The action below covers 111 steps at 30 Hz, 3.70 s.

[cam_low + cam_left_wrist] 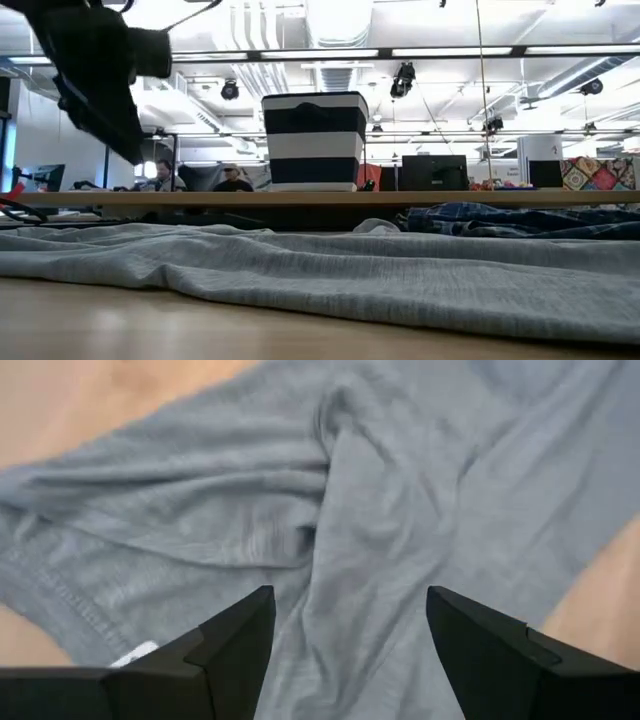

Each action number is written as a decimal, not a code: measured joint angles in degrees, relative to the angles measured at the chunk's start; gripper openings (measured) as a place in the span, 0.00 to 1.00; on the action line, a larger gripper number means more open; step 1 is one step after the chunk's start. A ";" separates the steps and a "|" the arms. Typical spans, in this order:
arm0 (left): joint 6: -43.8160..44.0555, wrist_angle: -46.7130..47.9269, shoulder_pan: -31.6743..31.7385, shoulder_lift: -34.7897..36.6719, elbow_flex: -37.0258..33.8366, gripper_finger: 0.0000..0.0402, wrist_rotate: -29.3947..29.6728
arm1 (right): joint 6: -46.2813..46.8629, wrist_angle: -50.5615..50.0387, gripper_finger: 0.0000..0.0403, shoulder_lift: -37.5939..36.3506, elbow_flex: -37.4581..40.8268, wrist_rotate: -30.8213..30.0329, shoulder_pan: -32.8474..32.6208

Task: Fold Laundry from Bin
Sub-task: Fold the gray shirt

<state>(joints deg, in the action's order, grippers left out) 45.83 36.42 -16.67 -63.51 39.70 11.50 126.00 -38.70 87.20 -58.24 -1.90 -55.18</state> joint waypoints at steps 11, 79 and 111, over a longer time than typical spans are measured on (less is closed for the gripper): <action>1.47 -17.25 5.97 -4.65 -12.73 0.61 6.73 | 0.46 -2.98 0.02 0.02 6.07 -0.43 2.24; 61.98 23.62 -14.54 -0.02 -1.98 0.61 -15.06 | -140.85 7.74 0.66 45.07 -66.91 18.98 67.52; 75.95 11.18 -14.54 -0.22 -15.60 0.40 -4.80 | -129.71 32.33 0.42 68.72 -76.85 16.05 69.70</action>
<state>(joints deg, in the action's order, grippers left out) 121.78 47.59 -31.20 -63.73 24.10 6.71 -3.71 -6.38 155.92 -135.08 14.15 14.52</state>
